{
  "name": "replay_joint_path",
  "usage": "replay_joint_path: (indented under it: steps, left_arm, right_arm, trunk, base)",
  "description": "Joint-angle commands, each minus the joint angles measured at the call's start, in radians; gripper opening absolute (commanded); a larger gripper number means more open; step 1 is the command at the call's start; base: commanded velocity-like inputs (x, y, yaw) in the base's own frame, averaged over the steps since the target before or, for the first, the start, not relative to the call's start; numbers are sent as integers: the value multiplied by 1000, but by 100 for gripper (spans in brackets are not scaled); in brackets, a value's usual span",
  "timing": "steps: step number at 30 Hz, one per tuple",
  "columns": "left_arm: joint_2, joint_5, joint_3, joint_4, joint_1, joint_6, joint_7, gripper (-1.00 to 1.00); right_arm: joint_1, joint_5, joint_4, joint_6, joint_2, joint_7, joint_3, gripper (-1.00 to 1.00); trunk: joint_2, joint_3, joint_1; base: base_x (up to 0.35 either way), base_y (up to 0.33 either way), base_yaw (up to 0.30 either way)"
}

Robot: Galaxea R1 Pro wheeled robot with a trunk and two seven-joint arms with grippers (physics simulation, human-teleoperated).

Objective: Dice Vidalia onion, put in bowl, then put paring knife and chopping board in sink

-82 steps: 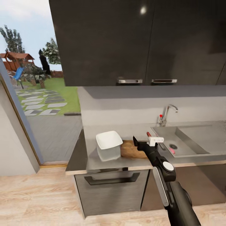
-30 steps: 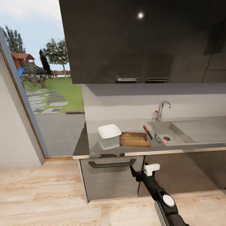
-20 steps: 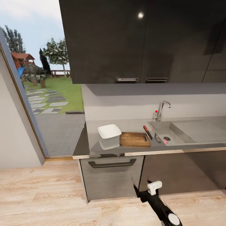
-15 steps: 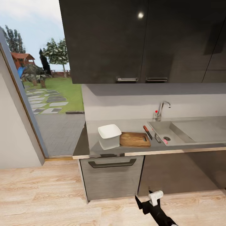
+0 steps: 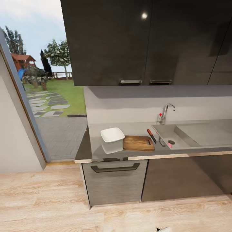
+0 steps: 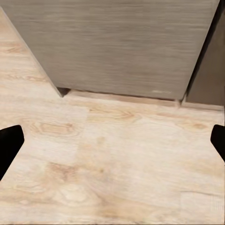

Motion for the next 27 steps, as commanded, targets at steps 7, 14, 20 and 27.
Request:
replay_joint_path:
  steps: [7,14,20,27]
  left_arm:
    - [2,3,64,-1,0,-2,1,100]
    - [2,5,103,1,0,-2,1,100]
    - [2,4,105,-1,0,-3,1,100]
    - [2,1,105,217,-12,-3,0,100]
  right_arm:
    - [0,6,116,-5,0,-6,2,100]
    - [0,5,174,-3,-1,-12,1,100]
    - [0,4,178,-2,0,-39,1,100]
    - [0,3,180,5,2,-48,1,100]
  trunk:
    - [-2,-2,0]
    - [-2,-2,0]
    - [-2,-2,0]
    - [-2,-2,0]
  base:
    - [0,0,0]
    - [0,0,0]
    - [0,0,0]
    - [0,0,0]
